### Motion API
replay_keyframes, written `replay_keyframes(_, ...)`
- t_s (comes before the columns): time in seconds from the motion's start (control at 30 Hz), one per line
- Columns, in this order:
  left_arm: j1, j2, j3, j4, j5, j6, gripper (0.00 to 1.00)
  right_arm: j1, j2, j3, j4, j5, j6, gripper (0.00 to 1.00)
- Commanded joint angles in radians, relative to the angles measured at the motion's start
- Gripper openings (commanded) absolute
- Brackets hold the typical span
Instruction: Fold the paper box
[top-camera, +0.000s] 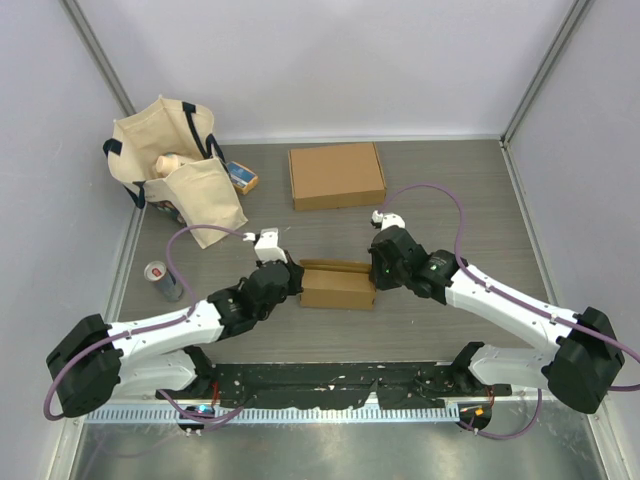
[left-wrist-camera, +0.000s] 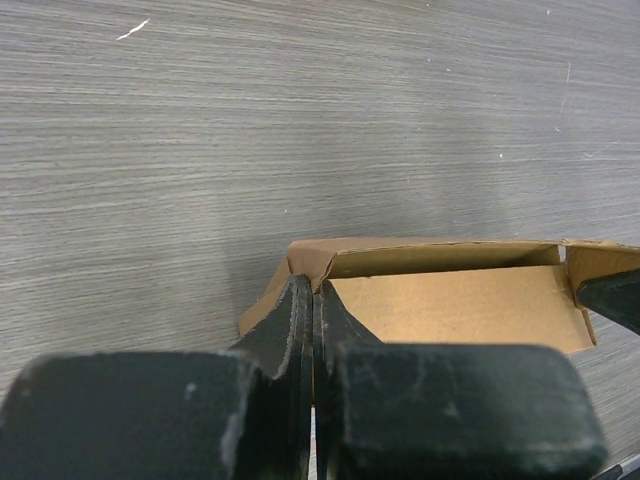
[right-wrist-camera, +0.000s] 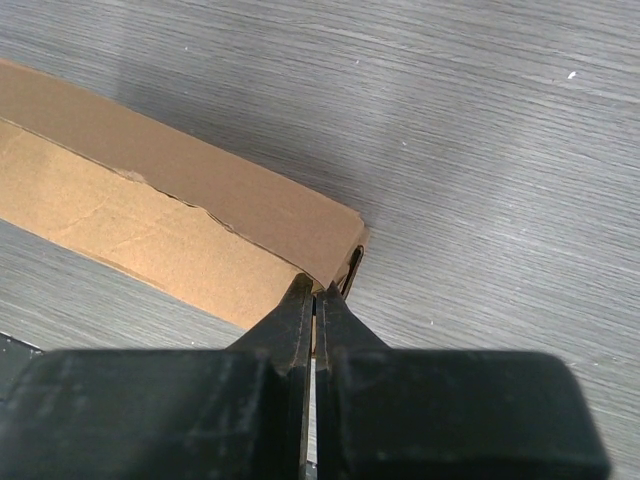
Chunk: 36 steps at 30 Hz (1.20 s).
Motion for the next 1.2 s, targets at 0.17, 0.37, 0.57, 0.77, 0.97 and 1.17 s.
replay_keyframes(0.17,-0.086,0.014,-0.065,-0.070,0.037,-0.019,0.00,0.027,-0.008,-0.004,-0.084,0.004,-0.022,0.02)
replay_keyframes(0.37,-0.096,0.025,-0.065,-0.075,0.016,-0.008,0.00,0.025,-0.035,0.003,-0.091,-0.052,-0.102,0.02)
replay_keyframes(0.57,-0.104,0.022,-0.075,-0.084,-0.001,-0.013,0.00,0.013,-0.083,-0.001,-0.108,-0.009,-0.094,0.02)
replay_keyframes(0.77,-0.109,0.008,-0.083,-0.087,-0.011,-0.016,0.00,0.007,-0.071,-0.026,-0.141,-0.031,-0.018,0.02)
replay_keyframes(0.97,-0.113,0.014,-0.082,-0.087,-0.014,-0.013,0.00,0.007,-0.065,-0.035,-0.248,0.079,0.132,0.02)
replay_keyframes(1.17,-0.116,0.014,-0.082,-0.080,-0.020,-0.007,0.00,0.016,-0.144,-0.108,-0.248,0.121,0.248,0.02)
